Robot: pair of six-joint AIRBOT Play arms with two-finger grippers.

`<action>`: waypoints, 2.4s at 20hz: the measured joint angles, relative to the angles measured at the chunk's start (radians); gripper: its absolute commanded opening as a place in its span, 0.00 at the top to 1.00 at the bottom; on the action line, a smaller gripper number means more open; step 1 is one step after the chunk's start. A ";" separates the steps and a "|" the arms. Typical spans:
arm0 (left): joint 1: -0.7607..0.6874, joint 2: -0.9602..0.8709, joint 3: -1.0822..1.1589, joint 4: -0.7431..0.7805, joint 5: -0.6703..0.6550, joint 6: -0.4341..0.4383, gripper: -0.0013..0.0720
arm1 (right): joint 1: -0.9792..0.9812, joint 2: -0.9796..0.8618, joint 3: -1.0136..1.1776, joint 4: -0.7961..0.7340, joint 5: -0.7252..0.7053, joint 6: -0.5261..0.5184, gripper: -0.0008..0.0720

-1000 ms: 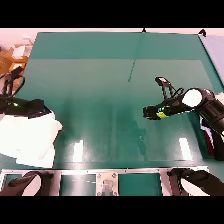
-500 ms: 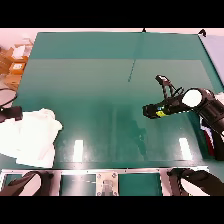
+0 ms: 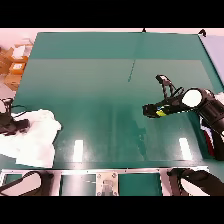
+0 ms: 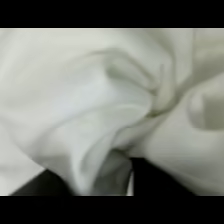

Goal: Fold the shirts.

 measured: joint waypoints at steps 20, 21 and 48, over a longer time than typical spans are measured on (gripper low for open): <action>-0.829 0.053 0.577 -0.622 -0.033 0.139 0.95 | -0.144 0.001 0.188 -0.001 0.105 0.001 0.95; -0.870 0.011 0.579 -0.638 0.002 0.142 0.95 | -0.155 0.001 0.193 -0.001 0.111 0.002 0.85; -0.533 -0.309 0.792 -0.723 -0.085 0.187 0.00 | -0.081 -0.155 -0.339 0.357 -0.216 -0.159 0.97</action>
